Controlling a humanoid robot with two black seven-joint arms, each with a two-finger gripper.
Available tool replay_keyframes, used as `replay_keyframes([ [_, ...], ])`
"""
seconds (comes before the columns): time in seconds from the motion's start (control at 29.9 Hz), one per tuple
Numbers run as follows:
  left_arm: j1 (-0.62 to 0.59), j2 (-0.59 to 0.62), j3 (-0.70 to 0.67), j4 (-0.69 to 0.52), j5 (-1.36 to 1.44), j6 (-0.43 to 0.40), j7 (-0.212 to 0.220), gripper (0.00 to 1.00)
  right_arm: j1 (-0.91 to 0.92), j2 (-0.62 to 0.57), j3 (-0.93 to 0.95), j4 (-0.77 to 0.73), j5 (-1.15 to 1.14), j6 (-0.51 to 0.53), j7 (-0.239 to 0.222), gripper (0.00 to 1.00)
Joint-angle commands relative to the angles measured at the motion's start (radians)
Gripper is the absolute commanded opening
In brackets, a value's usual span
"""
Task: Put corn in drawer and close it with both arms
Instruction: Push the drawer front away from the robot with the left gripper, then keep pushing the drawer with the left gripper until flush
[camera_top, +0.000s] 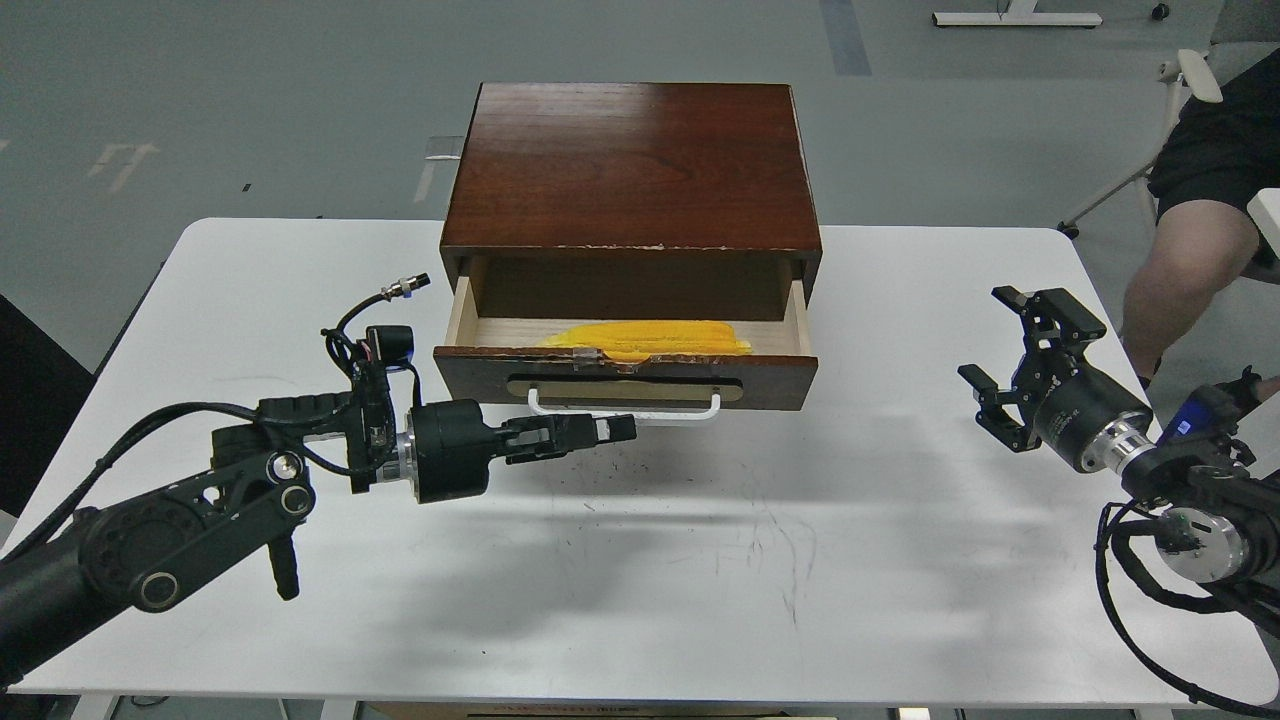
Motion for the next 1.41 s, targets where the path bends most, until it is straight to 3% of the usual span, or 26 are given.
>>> replay_keyframes([
  [0.0,0.000,0.003,0.001,0.000,0.007,0.000,0.000,0.00,-0.001,0.000,0.000,0.000,0.000,0.000,0.000,1.00],
  [1.37,-0.072,-0.012,-0.006,0.100,0.025,0.000,0.000,0.00,-0.009,0.000,0.000,0.000,0.000,0.000,0.000,1.00],
])
